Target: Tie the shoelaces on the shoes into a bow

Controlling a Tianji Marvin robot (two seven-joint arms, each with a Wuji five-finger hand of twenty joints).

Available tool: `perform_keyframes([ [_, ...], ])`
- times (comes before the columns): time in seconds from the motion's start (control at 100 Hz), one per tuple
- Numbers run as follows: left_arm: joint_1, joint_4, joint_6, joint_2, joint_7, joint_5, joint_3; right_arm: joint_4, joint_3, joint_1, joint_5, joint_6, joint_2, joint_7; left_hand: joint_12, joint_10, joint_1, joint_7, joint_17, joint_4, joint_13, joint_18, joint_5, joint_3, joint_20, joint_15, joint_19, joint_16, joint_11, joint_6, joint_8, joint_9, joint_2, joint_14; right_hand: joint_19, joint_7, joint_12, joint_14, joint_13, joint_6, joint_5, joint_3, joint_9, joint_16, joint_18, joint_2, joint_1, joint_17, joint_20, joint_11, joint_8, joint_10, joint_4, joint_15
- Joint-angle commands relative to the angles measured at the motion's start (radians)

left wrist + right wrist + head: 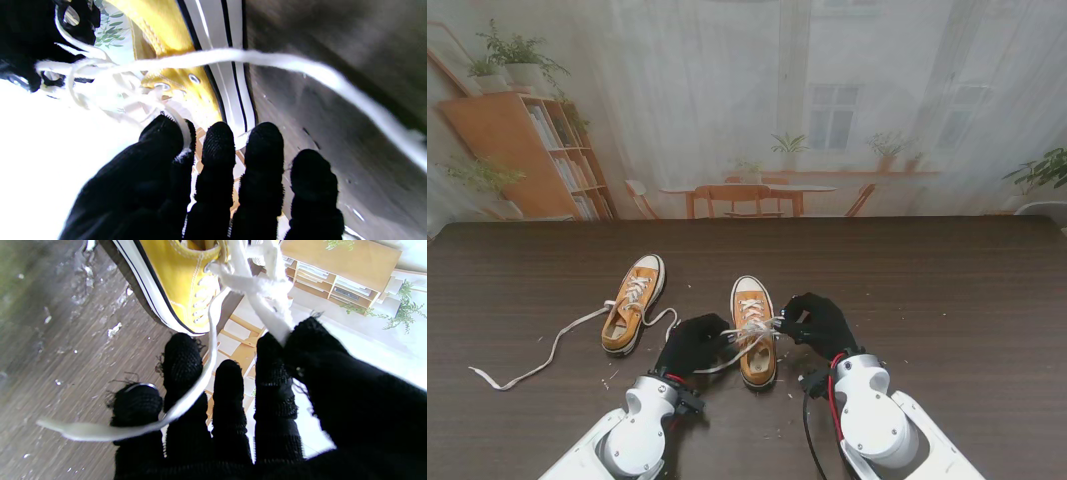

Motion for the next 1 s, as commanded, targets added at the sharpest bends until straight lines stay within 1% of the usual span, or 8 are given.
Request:
perform_keyframes([
  [0.0,0.004,-0.013,-0.003,0.003,-0.007,0.003,-0.006,0.000,0.000,-0.005,0.001,0.002,0.001,0.009,0.016,-0.007,0.037,0.004,-0.014,0.017,-0.031,0.015,0.003,-0.026,-0.004,0.008,-0.005,0.029,-0.003,-0.061,0.038,0.002,0.024,0.000,0.014,0.046,-0.008,0.006,0.027,-0.088,0.018,0.050,0.013,-0.008,0.012,-0.008,0.030,0.008,-0.004,-0.003,0.006,0.000,-0.008,0.001],
  [0.2,0.005,-0.015,-0.021,-0.002,-0.015,-0.037,-0.011,0.000,-0.001,-0.008,0.004,0.004,0.001,0.010,0.037,-0.010,0.025,0.010,-0.034,0.023,-0.046,0.010,-0.008,0.008,-0.008,-0.006,-0.019,0.033,-0.015,-0.069,0.070,-0.007,0.003,0.002,0.014,0.045,-0.008,0.006,0.026,-0.090,0.017,0.050,0.013,-0.008,0.012,-0.008,0.028,0.007,-0.003,-0.004,0.006,-0.001,-0.009,0.001],
  [0.34,0.003,-0.018,-0.039,-0.003,-0.071,-0.130,-0.008,0.000,-0.001,-0.010,0.007,0.003,0.001,0.011,0.047,-0.018,-0.024,0.014,-0.053,0.024,-0.053,0.004,0.004,0.109,-0.012,-0.017,-0.032,0.039,-0.046,-0.105,-0.014,0.010,-0.064,-0.002,0.014,0.044,-0.007,0.006,0.026,-0.090,0.017,0.050,0.013,-0.008,0.012,-0.007,0.029,0.008,-0.003,-0.004,0.007,0.000,-0.008,0.001],
  [0.45,0.004,-0.036,-0.036,0.007,-0.164,-0.226,-0.006,-0.001,0.000,-0.012,0.009,0.002,0.002,0.012,0.044,-0.011,0.030,0.028,-0.061,0.009,-0.064,-0.001,-0.003,0.012,-0.015,-0.026,-0.038,0.045,-0.066,-0.115,-0.111,0.011,-0.019,-0.009,0.014,0.044,-0.007,0.007,0.026,-0.088,0.016,0.050,0.014,-0.008,0.012,-0.006,0.029,0.007,-0.003,-0.004,0.007,0.001,-0.009,0.001],
  [0.76,0.010,-0.075,0.007,0.022,-0.338,-0.468,-0.015,-0.004,0.007,-0.019,0.013,-0.002,0.004,0.018,0.053,-0.033,0.121,-0.004,-0.083,0.015,-0.092,-0.012,-0.003,-0.167,0.003,-0.036,-0.042,0.065,-0.071,-0.134,-0.116,-0.002,0.060,-0.011,0.015,0.044,-0.007,0.007,0.026,-0.090,0.016,0.050,0.013,-0.007,0.012,-0.005,0.029,0.007,-0.002,-0.005,0.008,0.001,-0.008,0.001],
  [0.79,0.012,-0.079,0.012,0.023,-0.353,-0.486,-0.019,-0.005,0.008,-0.019,0.015,-0.001,0.004,0.019,0.052,-0.012,0.124,-0.005,-0.084,0.015,-0.093,-0.013,-0.002,-0.168,0.004,-0.036,-0.042,0.065,-0.073,-0.132,-0.116,-0.005,0.064,-0.012,0.015,0.044,-0.007,0.008,0.026,-0.089,0.015,0.050,0.013,-0.007,0.012,-0.005,0.030,0.007,-0.002,-0.006,0.008,0.002,-0.008,0.001],
  [0.92,0.026,-0.101,0.046,0.031,-0.417,-0.567,-0.043,-0.007,0.009,-0.018,0.019,0.004,0.004,0.025,0.089,-0.024,0.196,0.000,-0.112,0.025,-0.131,-0.040,-0.065,-0.263,0.029,-0.050,-0.052,0.077,-0.082,-0.124,-0.001,-0.049,0.132,-0.024,0.015,0.044,-0.007,0.008,0.023,-0.084,0.014,0.048,0.011,-0.007,0.012,-0.002,0.031,0.007,-0.002,-0.006,0.009,0.002,-0.009,0.000],
  [0.99,0.034,-0.111,0.067,0.036,-0.465,-0.623,-0.058,-0.006,0.006,-0.015,0.021,0.007,0.005,0.030,0.123,-0.004,0.282,0.037,-0.162,0.038,-0.183,-0.058,-0.143,-0.358,0.055,-0.071,-0.074,0.094,-0.101,-0.074,0.064,-0.106,0.203,-0.026,0.014,0.044,-0.007,0.007,0.022,-0.082,0.012,0.047,0.009,-0.007,0.012,0.001,0.031,0.007,-0.002,-0.007,0.010,0.001,-0.008,0.000],
])
